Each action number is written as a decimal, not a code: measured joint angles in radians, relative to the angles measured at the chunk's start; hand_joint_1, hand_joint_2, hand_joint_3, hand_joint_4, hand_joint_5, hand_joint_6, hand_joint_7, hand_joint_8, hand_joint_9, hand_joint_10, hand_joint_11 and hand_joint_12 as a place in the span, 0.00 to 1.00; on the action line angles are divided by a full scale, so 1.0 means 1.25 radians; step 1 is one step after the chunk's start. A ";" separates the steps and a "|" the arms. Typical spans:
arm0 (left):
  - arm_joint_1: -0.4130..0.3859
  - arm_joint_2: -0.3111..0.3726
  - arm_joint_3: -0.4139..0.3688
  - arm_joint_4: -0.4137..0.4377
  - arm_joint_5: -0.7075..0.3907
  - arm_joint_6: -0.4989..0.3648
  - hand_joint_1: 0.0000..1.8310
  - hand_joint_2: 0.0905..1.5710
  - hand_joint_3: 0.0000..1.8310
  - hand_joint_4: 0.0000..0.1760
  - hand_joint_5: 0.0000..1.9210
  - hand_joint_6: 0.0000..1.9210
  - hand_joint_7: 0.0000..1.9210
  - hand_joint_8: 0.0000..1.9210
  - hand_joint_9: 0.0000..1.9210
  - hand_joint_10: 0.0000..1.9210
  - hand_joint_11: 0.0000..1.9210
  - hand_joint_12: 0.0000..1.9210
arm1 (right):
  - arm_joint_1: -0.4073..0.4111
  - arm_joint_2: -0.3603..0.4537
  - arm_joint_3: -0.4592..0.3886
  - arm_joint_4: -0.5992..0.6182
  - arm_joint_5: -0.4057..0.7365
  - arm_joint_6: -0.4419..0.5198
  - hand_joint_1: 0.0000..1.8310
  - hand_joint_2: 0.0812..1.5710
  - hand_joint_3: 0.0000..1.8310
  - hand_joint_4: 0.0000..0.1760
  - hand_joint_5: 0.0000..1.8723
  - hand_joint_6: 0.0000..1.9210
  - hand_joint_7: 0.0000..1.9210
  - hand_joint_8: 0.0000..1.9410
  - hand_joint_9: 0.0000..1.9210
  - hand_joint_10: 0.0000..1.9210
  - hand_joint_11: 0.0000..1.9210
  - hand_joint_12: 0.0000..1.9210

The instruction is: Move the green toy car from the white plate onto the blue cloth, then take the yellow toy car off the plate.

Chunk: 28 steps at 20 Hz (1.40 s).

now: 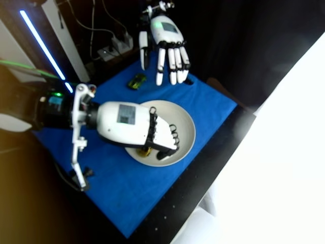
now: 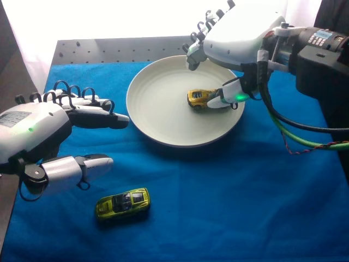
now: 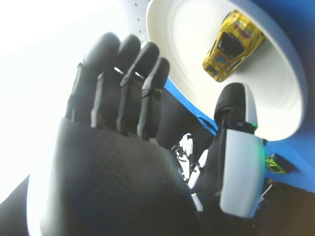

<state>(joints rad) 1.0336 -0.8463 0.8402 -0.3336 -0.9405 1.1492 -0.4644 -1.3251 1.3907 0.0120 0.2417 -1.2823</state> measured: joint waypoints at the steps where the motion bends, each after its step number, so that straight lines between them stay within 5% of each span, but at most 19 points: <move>1: 0.000 0.000 0.000 0.000 0.000 0.000 0.38 0.76 0.00 0.72 0.32 0.00 0.19 0.00 0.15 0.01 0.00 0.46 | -0.001 -0.001 0.000 0.000 -0.001 0.000 0.43 0.59 0.00 0.00 0.34 0.10 0.37 0.13 0.27 0.40 0.13 0.84; 4: 0.000 0.000 0.000 0.000 -0.001 0.000 0.35 0.76 0.00 0.78 0.31 0.00 0.19 0.00 0.14 0.00 0.00 0.43 | -0.005 -0.005 0.004 0.000 -0.006 0.000 0.43 0.59 0.00 0.00 0.38 0.08 0.41 0.06 0.29 0.36 0.14 0.83; 6: 0.000 0.000 0.000 0.000 0.000 0.000 0.36 0.76 0.00 0.71 0.31 0.00 0.19 0.00 0.15 0.00 0.00 0.45 | -0.011 -0.010 0.007 0.001 -0.009 0.000 0.43 0.59 0.00 0.00 0.41 0.10 0.43 0.05 0.28 0.40 0.14 0.85; 8: 0.000 0.000 0.000 0.000 -0.002 0.000 0.35 0.77 0.00 0.78 0.31 0.00 0.18 0.00 0.15 0.00 0.00 0.47 | -0.013 -0.012 0.008 0.000 -0.014 0.000 0.42 0.60 0.00 0.00 0.38 0.11 0.43 0.02 0.30 0.32 0.13 0.82; 9: 0.000 0.000 0.000 0.000 -0.001 0.000 0.35 0.77 0.00 0.67 0.32 0.00 0.19 0.00 0.15 0.00 0.00 0.46 | -0.015 -0.012 0.009 0.000 -0.013 0.000 0.43 0.61 0.00 0.00 0.38 0.05 0.43 0.01 0.32 0.26 0.13 0.80; 10: 0.000 0.000 -0.001 0.000 -0.003 0.000 0.35 0.77 0.00 0.67 0.32 0.00 0.19 0.00 0.15 0.00 0.00 0.46 | -0.015 -0.013 0.013 0.000 -0.013 0.000 0.43 0.61 0.00 0.00 0.38 0.05 0.43 0.01 0.32 0.26 0.13 0.80; 13: 0.000 -0.003 -0.001 -0.001 -0.004 0.000 0.38 0.77 0.00 0.66 0.32 0.00 0.18 0.00 0.15 0.00 0.00 0.45 | -0.015 -0.016 0.018 0.002 -0.014 0.000 0.44 0.62 0.00 0.00 0.37 0.01 0.46 0.01 0.34 0.39 0.19 0.84; 15: 0.000 -0.003 -0.003 0.000 -0.005 0.000 0.36 0.77 0.00 0.66 0.31 0.00 0.18 0.00 0.14 0.00 0.00 0.45 | -0.015 -0.020 0.022 0.002 -0.018 0.000 0.45 0.63 0.00 0.00 0.36 0.00 0.44 0.00 0.32 0.34 0.17 0.80; 16: 0.000 -0.004 -0.003 0.000 -0.005 0.000 0.32 0.78 0.00 0.82 0.30 0.00 0.17 0.00 0.13 0.00 0.00 0.40 | -0.015 -0.021 0.025 0.003 -0.020 0.000 0.44 0.63 0.00 0.00 0.37 0.00 0.43 0.00 0.32 0.29 0.15 0.79; 17: 0.000 -0.004 -0.003 -0.001 -0.005 0.000 0.30 0.78 0.00 0.87 0.29 0.00 0.17 0.00 0.12 0.01 0.00 0.33 | -0.015 -0.021 0.025 0.003 -0.020 0.000 0.44 0.64 0.00 0.00 0.37 0.00 0.44 0.00 0.33 0.30 0.16 0.81; 21: 0.000 -0.004 -0.003 -0.001 -0.005 0.000 0.30 0.80 0.00 0.75 0.28 0.00 0.17 0.00 0.12 0.00 0.00 0.27 | -0.015 -0.022 0.028 0.003 -0.021 0.000 0.46 0.63 0.00 0.00 0.39 0.00 0.46 0.01 0.35 0.35 0.19 0.80; 27: 0.000 -0.004 -0.003 -0.001 -0.005 -0.001 0.30 0.79 0.00 0.93 0.28 0.00 0.17 0.00 0.12 0.00 0.00 0.28 | -0.017 -0.032 0.033 0.004 -0.026 0.000 0.46 0.64 0.00 0.00 0.42 0.00 0.49 0.02 0.33 0.47 0.20 0.86; 28: 0.000 -0.004 -0.003 -0.001 -0.005 -0.001 0.30 0.79 0.00 0.89 0.28 0.00 0.17 0.00 0.12 0.00 0.00 0.26 | -0.019 -0.032 0.035 0.004 -0.027 0.000 0.45 0.64 0.00 0.00 0.43 0.01 0.49 0.01 0.32 0.46 0.20 0.85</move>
<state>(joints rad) 1.0336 -0.8513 0.8360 -0.3347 -0.9466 1.1477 -0.4877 -1.3655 1.4342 0.0170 0.2081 -1.2823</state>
